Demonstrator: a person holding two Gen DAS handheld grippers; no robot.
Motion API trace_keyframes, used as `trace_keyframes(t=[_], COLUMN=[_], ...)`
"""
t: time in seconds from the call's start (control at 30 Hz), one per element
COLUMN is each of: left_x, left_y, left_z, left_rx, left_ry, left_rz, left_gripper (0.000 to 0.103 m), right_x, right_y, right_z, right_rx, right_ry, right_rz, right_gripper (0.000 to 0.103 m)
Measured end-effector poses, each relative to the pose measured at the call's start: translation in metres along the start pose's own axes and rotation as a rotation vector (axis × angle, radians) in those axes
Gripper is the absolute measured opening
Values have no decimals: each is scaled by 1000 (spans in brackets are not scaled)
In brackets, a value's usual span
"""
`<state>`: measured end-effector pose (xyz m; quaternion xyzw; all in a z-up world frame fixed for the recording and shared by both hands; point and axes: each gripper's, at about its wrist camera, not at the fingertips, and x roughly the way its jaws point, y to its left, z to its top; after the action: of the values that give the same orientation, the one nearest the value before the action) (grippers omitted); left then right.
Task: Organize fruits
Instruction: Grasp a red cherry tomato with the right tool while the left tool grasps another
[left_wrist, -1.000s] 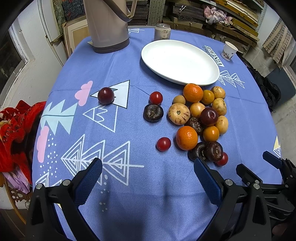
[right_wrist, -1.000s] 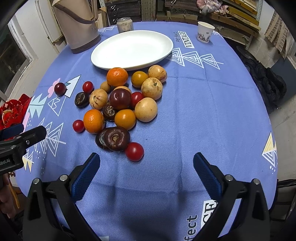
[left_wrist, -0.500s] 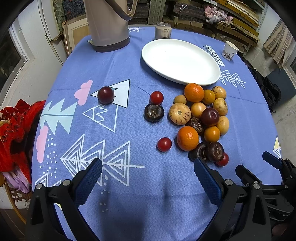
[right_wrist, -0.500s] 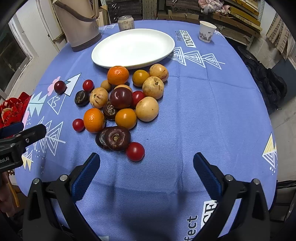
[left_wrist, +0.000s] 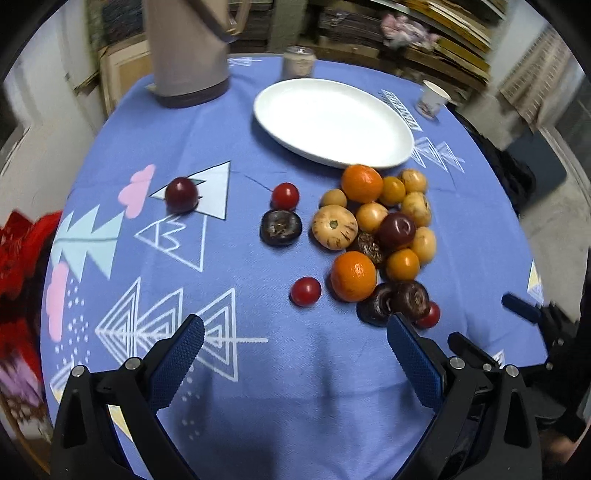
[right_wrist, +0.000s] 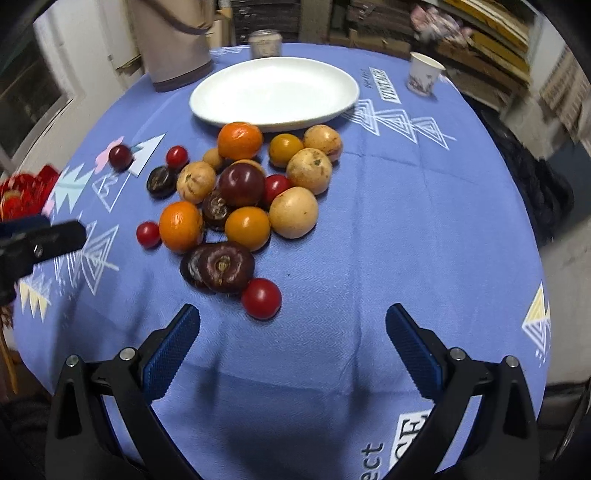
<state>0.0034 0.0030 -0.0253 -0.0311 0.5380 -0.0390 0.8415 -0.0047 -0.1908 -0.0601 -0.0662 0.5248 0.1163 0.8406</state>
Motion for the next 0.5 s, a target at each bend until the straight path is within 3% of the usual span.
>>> trace_keyframes(t=[0.13, 0.2, 0.23, 0.33, 0.43, 0.5], left_x=[10, 16, 18, 26, 33, 37], left_y=[-1, 2, 3, 5, 4, 3], left_z=[-3, -4, -5, -8, -14, -17], left_rx=[58, 52, 49, 57, 74, 77], left_ry=[14, 30, 35, 43, 48, 56], left_rz=[-9, -21, -22, -24, -6, -9], left_gripper=[99, 99, 99, 99, 99, 99], right_x=[10, 18, 25, 42, 54, 57], right_y=[6, 12, 15, 18, 12, 10], right_z=[-6, -7, -8, -7, -5, -3], right_rx=[-70, -135, -174, -227, -236, -273], right_ry=[-2, 6, 22, 39, 53, 26], right_rz=[31, 35, 40, 53, 116, 147], right_gripper=[97, 81, 68, 63, 42, 44])
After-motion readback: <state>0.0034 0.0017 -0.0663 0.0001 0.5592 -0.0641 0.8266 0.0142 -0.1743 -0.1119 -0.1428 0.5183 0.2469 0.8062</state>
